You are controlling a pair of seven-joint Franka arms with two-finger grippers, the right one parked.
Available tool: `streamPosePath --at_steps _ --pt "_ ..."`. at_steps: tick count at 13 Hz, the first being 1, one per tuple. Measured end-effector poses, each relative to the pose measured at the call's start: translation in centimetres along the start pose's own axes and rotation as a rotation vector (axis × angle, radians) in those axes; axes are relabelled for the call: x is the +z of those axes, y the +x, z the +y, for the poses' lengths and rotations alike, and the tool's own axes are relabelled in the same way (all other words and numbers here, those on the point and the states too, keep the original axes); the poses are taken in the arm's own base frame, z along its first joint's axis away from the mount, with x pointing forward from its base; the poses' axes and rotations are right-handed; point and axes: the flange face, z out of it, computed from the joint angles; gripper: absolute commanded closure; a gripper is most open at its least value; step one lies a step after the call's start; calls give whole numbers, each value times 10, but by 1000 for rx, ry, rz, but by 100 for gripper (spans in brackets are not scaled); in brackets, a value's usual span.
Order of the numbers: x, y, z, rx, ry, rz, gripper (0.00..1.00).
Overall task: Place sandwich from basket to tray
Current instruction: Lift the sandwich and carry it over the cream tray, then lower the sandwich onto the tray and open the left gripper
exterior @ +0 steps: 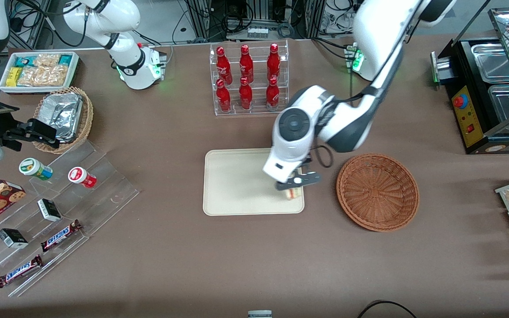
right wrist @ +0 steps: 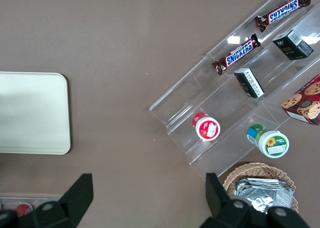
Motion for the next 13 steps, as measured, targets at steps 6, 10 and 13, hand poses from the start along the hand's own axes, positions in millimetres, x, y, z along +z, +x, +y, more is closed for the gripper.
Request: streamPosePath --at_steps 6,10,13 --pt "69 -35 67 147 -16 79 100" --pt "102 -37 76 163 -15 74 95" --pt "107 -33 75 185 -20 81 0"
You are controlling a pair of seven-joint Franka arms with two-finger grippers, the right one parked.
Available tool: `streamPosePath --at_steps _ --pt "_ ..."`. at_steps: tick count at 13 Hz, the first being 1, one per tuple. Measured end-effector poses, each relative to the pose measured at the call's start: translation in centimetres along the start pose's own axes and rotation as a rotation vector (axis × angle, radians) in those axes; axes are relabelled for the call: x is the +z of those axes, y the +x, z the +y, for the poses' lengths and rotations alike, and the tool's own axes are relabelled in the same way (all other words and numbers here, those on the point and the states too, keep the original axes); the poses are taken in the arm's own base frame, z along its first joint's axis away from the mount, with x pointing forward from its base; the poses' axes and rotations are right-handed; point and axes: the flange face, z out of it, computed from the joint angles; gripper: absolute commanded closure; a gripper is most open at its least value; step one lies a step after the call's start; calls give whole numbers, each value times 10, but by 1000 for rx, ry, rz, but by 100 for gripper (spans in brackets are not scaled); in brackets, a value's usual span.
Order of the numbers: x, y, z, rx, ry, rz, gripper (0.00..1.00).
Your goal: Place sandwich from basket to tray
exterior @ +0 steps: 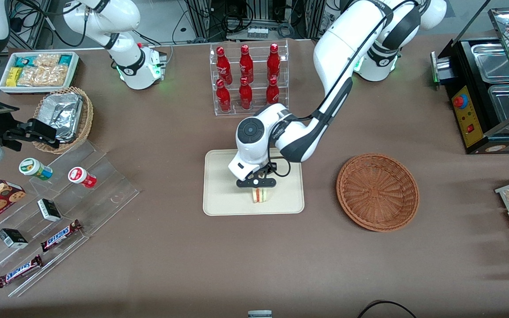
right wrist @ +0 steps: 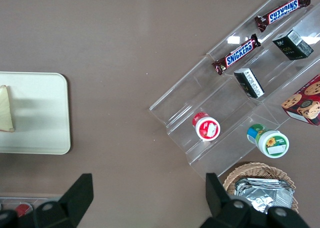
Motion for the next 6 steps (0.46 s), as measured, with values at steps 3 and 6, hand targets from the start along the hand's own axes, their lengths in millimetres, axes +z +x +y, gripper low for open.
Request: streamPosePath --at_steps 3,6 --pt "-9 4 2 17 -11 13 0" --pt "-64 12 -7 1 10 20 0"
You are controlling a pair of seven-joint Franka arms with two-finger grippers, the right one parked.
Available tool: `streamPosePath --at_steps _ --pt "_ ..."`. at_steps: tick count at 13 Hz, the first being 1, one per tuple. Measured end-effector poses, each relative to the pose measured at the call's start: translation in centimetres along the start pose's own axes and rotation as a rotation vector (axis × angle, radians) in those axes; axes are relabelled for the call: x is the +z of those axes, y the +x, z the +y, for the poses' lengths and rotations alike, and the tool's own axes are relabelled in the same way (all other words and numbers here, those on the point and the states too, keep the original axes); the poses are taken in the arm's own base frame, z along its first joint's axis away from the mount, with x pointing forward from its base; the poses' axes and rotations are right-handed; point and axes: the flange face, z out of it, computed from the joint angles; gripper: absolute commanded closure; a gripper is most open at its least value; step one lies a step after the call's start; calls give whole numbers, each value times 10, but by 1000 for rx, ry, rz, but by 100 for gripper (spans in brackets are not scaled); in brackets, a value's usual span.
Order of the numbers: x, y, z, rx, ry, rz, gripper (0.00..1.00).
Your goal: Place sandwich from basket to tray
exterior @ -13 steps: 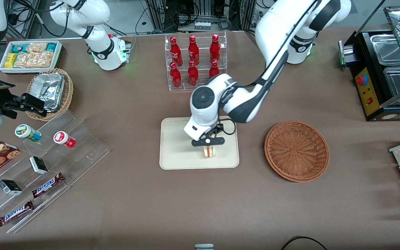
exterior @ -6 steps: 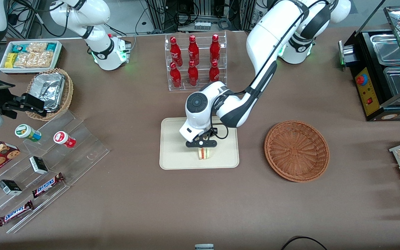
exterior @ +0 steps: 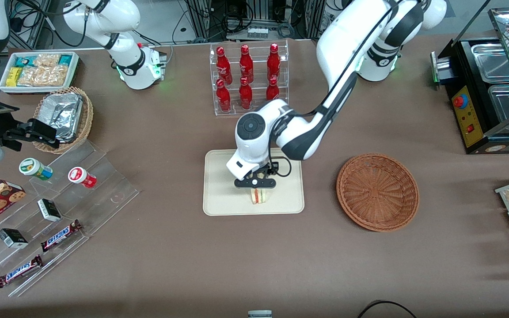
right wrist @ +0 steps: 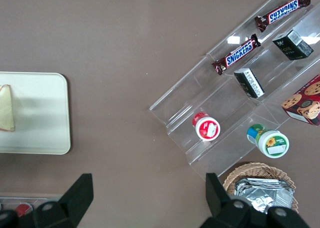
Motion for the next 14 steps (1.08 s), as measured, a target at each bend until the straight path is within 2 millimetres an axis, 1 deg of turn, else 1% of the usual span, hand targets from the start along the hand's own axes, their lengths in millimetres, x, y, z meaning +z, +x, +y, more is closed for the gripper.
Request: streamPosePath --at_steps 1,2,3,4,5,6,7,8,10,12,14 --pt "-30 3 -10 -12 17 1 0" --pt "-64 7 -27 -35 34 1 0" --pt "-98 13 -49 -68 47 -4 0" --pt "-129 20 -75 -102 52 -16 0" --pt "-158 27 -106 -126 57 -24 0" --pt "-182 34 -137 -131 63 -35 0" --pt "-200 40 -167 -128 72 -50 0" --pt "-212 43 -193 -119 82 -68 0" --pt "-228 49 -239 -93 93 -112 0" --pt "-231 56 -280 -58 97 -144 0" --pt "-230 62 -326 -23 93 -166 0"
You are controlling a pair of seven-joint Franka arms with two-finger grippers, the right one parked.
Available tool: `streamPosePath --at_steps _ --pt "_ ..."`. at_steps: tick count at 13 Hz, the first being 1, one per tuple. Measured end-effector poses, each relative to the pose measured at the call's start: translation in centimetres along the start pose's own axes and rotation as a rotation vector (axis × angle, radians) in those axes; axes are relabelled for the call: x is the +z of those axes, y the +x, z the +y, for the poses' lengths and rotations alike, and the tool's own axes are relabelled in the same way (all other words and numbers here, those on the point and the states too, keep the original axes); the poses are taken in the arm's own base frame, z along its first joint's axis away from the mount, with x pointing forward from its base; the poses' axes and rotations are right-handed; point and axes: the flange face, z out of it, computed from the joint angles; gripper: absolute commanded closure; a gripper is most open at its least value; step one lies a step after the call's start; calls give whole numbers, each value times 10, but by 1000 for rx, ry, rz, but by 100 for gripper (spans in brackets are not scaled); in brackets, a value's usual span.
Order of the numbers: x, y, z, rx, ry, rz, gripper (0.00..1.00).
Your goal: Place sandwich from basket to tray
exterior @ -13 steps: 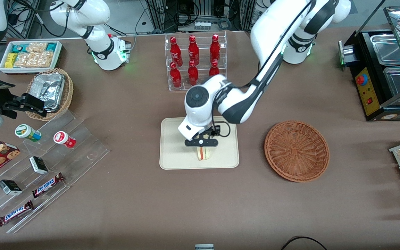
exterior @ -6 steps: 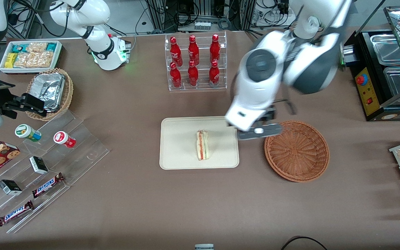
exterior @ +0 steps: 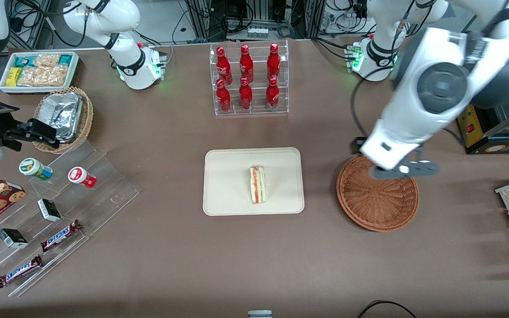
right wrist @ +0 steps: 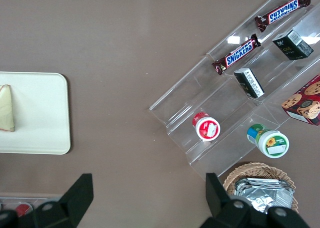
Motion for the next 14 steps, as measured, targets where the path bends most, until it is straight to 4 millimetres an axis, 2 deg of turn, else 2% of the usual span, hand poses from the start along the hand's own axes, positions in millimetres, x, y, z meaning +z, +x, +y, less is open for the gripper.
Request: streamPosePath --at_steps 3,5,10,14 --pt "5 1 -65 48 -30 -30 0" --pt "8 -7 -95 52 -67 -29 0" --pt "2 -39 -141 45 -73 7 0" --pt "1 -41 -157 34 -82 14 0"
